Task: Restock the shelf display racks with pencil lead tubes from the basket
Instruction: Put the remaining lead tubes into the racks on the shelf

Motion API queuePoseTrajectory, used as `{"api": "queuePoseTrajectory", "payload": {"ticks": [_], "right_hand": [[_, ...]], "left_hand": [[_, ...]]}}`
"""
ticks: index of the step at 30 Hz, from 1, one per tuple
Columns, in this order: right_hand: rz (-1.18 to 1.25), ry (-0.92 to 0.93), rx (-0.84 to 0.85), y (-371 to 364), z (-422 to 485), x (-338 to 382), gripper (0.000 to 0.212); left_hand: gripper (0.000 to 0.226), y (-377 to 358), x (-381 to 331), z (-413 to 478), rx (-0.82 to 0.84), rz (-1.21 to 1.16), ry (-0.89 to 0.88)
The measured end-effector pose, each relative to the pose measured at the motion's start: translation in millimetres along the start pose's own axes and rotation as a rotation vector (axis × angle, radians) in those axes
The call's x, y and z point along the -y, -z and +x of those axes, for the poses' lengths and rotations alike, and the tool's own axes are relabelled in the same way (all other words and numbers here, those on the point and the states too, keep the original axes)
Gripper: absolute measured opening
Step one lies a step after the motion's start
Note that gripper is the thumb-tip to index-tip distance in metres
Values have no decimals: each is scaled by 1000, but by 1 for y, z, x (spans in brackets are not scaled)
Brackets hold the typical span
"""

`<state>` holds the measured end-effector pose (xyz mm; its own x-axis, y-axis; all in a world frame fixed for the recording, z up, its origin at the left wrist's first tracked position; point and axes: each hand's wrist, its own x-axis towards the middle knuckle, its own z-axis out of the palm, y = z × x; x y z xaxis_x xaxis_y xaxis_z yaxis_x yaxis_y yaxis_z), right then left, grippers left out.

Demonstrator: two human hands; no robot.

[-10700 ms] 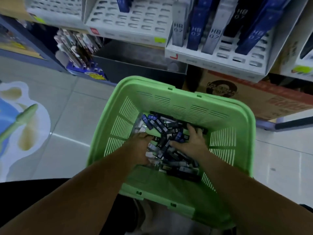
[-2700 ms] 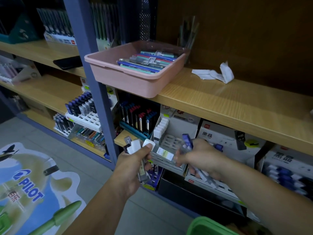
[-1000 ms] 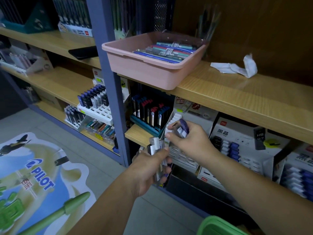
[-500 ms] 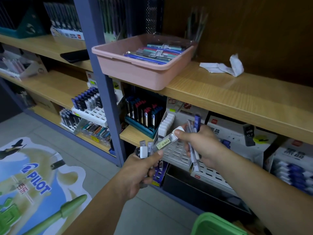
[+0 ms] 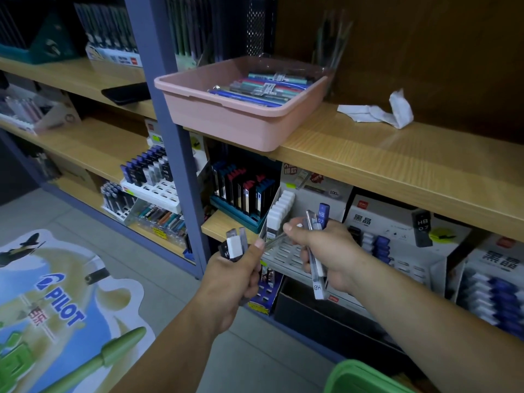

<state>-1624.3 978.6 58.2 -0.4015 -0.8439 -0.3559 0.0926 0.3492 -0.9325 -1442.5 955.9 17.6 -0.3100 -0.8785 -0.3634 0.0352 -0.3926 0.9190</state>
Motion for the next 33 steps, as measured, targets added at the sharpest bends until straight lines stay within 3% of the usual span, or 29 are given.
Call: {"api": "queuePoseTrajectory", "payload": {"ticks": [7,11,16,22,26,33], "right_hand": [[61,49,2,1,-2,-1,21],[37,136,-57,-5,-2,2,14],[-236,292,-145,-15,2,5,12],[-318,345,-156,-23,13,5,9],[-483,418,-133,-24,16,2,12],[-837,511,-152,-26,15,-4,20]], "left_hand": [[41,3,-4,2,98,-218,141],[37,2,0,4,3,-174,183],[31,13,8,8,-40,-114,241],[27,18,7,7,-6,-98,249],[15,18,6,7,12,-186,240],[18,11,1,1,83,-249,261]]}}
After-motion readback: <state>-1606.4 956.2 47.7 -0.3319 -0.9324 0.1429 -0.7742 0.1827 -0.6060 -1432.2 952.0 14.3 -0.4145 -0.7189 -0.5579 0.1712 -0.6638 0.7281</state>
